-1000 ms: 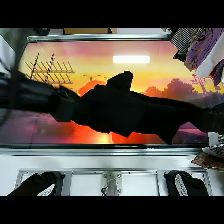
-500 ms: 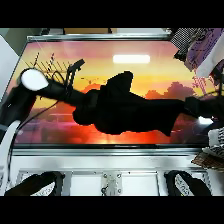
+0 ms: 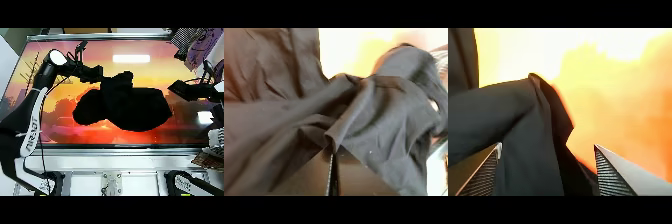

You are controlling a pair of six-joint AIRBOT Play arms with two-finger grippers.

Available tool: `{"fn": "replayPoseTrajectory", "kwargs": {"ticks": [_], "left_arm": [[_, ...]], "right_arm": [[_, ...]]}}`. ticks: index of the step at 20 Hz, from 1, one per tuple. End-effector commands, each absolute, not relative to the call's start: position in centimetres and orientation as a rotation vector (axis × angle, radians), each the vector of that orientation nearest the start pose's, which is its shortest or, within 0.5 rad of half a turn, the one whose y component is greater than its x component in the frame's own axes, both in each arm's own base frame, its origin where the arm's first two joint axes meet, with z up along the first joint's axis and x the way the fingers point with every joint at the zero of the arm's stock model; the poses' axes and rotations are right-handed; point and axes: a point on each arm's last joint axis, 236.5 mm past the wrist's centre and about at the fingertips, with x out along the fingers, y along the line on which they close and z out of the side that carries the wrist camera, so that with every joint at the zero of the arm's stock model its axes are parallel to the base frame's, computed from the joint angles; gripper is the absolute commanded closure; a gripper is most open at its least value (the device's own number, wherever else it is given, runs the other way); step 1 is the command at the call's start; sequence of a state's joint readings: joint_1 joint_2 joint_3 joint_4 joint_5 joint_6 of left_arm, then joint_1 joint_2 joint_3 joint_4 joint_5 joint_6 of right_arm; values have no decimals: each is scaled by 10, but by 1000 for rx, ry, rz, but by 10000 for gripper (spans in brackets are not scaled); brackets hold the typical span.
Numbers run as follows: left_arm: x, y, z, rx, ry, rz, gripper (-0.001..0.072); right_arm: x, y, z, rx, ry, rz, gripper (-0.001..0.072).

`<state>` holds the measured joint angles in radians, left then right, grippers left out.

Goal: Fold the clothes and pants, and hang the long-sleeved shirts on hangers.

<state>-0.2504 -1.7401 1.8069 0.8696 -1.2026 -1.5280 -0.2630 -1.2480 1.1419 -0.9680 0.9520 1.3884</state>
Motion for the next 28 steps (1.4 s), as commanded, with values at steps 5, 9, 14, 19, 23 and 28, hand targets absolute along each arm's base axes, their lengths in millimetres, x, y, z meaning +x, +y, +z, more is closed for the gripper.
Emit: {"fn": "replayPoseTrajectory", "kwargs": {"ticks": [5,9,14,19,23,28], "left_arm": [[464,-287,64,-371,1271,-751,697],[444,-281,59,-288,1332,-747,697],[409,-261,59,-137,1327,-664,697],[383,-267,49,-144,1318,-660,697],[367,-267,34,-132,1354,-665,697],[366,-265,34,-126,1359,-666,697]], "right_arm": [[410,39,123,170,855,228,84],[404,59,125,-49,905,105,159],[427,114,95,-91,1042,136,256],[441,137,25,-144,1262,128,240],[435,135,-3,-173,1361,108,81],[404,100,-18,-292,1533,-1,87]]}}
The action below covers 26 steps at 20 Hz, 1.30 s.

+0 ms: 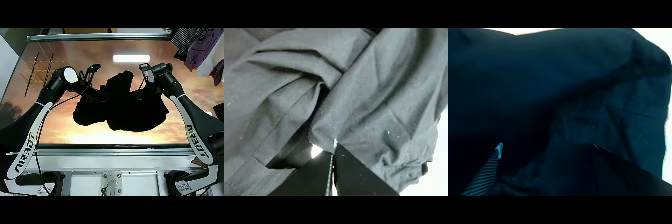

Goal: Fold the clothes and pants, and hang the long-sleeved shirts on hangers.

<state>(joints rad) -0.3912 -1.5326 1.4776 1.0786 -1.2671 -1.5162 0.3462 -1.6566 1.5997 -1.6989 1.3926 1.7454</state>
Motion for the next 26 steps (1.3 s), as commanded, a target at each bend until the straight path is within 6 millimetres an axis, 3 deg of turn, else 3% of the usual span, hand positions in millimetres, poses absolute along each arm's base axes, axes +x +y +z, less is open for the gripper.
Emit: {"fn": "replayPoseTrajectory", "kwargs": {"ticks": [1,3,7,10,12,17,21,26], "left_arm": [[365,-262,33,-119,1364,-671,697],[365,-253,32,-126,1384,-659,697],[370,-226,44,-154,1380,-625,697],[366,-217,58,-159,1369,-623,697],[362,-221,64,-146,1360,-638,697],[351,-236,65,-92,1352,-696,697],[350,-236,66,-96,1358,-701,697],[347,-236,65,-94,1368,-704,697]], "right_arm": [[394,84,-17,-344,1585,-54,113],[378,59,-7,-428,1655,-126,136],[359,53,13,-427,1667,-133,136],[338,47,19,-415,1666,-145,137],[325,57,10,-390,1671,-101,136],[292,108,-20,-334,1672,49,136],[306,134,-23,-355,1560,68,136],[337,95,-12,-435,1440,-106,144]]}}
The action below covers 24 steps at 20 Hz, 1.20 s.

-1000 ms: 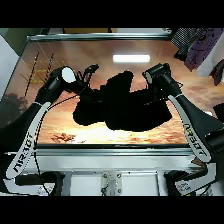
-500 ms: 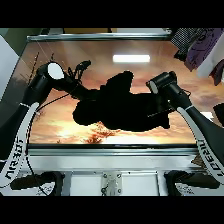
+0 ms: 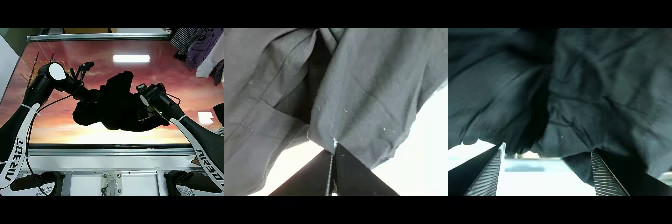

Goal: Fold the clothes and pants, and hang the long-sleeved shirts on hangers.

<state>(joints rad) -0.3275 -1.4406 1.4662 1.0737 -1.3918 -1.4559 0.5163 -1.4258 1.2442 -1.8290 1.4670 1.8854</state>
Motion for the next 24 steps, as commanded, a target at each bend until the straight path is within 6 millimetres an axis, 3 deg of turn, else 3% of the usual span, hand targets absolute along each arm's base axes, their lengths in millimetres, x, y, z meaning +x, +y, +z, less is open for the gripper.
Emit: {"fn": "replayPoseTrajectory", "kwargs": {"ticks": [1,5,6,7,12,15,16,18,19,22,24], "left_arm": [[347,-236,65,-93,1368,-704,697],[347,-236,65,-93,1368,-704,697],[347,-236,65,-93,1369,-705,697],[346,-236,65,-92,1373,-705,697],[343,-234,65,-83,1383,-711,697],[347,-226,64,-96,1386,-694,697],[348,-221,64,-103,1391,-686,697],[353,-209,64,-124,1398,-660,697],[357,-202,64,-137,1395,-644,697],[372,-193,65,-166,1354,-610,697],[387,-195,68,-178,1289,-594,697]], "right_arm": [[340,91,-10,-433,1428,-126,145],[355,100,-18,-368,1375,-132,157],[358,101,-21,-364,1368,-128,244],[360,102,-24,-367,1368,-125,284],[365,102,-47,-402,1395,-128,282],[376,103,-48,-417,1356,-117,284],[379,99,-46,-442,1342,-127,361],[378,91,-40,-544,1350,-90,632],[376,89,-36,-586,1358,-61,699],[363,86,-7,-570,1352,-52,700],[344,89,19,-488,1352,-34,701]]}}
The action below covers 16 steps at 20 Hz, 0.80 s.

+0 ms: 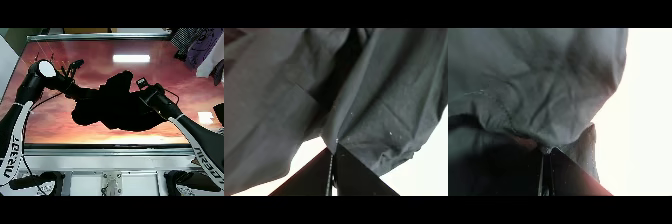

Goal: Fold the clothes and pants, and hang the long-sleeved shirts on hangers.

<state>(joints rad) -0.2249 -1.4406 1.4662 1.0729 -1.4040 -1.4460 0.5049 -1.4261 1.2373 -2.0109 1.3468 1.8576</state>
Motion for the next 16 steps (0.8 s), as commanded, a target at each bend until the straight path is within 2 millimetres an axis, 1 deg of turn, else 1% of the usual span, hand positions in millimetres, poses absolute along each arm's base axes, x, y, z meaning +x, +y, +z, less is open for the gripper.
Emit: {"fn": "replayPoseTrajectory", "kwargs": {"ticks": [1,3,5,6,7,8,9,10,11,13,16], "left_arm": [[396,-199,69,-181,1255,-589,697],[413,-205,70,-170,1233,-592,697],[429,-214,73,-154,1231,-614,695],[434,-217,77,-149,1230,-622,595],[440,-218,83,-161,1232,-617,211],[443,-219,90,-197,1241,-591,86],[443,-219,98,-223,1248,-574,87],[439,-220,105,-237,1256,-565,104],[432,-224,109,-227,1265,-565,105],[410,-227,104,-113,1298,-520,104],[364,-240,84,136,1331,-482,104]], "right_arm": [[333,92,32,-441,1349,-14,700],[320,103,58,-311,1302,14,701],[318,107,80,-196,1235,2,701],[319,109,88,-155,1201,-4,701],[322,110,94,-119,1170,-11,701],[324,112,98,-92,1150,-15,701],[325,113,100,-74,1139,-16,700],[325,115,100,-67,1138,-11,700],[326,116,100,-64,1135,-8,700],[328,118,101,-56,1125,1,700],[334,122,104,-43,1097,12,700]]}}
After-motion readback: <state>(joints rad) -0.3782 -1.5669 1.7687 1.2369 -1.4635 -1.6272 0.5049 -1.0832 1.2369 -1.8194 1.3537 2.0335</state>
